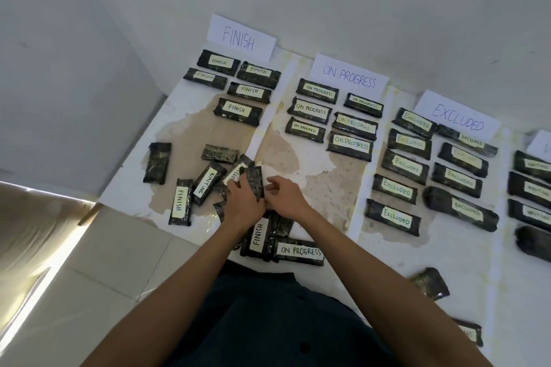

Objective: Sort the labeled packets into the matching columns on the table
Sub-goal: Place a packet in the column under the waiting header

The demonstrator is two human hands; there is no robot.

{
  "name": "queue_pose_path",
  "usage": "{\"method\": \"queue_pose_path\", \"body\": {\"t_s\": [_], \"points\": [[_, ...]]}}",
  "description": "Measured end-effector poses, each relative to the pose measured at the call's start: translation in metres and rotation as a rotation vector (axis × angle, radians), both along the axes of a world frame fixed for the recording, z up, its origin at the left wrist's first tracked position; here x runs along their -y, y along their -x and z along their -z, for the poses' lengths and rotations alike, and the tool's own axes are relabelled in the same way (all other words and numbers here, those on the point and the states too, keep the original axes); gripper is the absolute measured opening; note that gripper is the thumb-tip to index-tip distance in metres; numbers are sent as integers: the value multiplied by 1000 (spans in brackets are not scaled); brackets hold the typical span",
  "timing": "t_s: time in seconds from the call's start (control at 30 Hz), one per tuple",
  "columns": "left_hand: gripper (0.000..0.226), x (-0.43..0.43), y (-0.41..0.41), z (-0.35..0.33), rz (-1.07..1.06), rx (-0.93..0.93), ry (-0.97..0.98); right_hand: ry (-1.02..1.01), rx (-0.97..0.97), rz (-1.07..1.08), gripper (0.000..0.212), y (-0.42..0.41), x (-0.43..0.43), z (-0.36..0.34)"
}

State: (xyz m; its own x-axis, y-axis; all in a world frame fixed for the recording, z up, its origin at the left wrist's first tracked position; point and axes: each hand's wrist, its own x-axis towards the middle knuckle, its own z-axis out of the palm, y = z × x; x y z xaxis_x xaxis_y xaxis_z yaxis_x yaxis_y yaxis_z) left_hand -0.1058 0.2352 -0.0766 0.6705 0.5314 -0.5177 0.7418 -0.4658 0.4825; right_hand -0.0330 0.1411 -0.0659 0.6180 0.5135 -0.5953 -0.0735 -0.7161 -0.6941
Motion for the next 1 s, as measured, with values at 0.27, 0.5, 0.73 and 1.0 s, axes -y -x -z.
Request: {"method": "queue_pose_path", "body": {"t_s": [0.27, 0.5, 0.73, 1.0], "points": [[74, -25, 9, -13, -126, 186, 242, -203, -182, 318, 39, 13, -13, -22], [33, -60, 18, -38, -517, 314, 1094, -376, -334, 360, 38, 14, -24, -50], [42, -86, 17, -41, -613, 332, 1332, -344, -218, 314, 34, 7, -35, -53], [29, -103, 0, -38, -549, 313, 998, -246, -7, 318, 24, 1, -56, -53]]}}
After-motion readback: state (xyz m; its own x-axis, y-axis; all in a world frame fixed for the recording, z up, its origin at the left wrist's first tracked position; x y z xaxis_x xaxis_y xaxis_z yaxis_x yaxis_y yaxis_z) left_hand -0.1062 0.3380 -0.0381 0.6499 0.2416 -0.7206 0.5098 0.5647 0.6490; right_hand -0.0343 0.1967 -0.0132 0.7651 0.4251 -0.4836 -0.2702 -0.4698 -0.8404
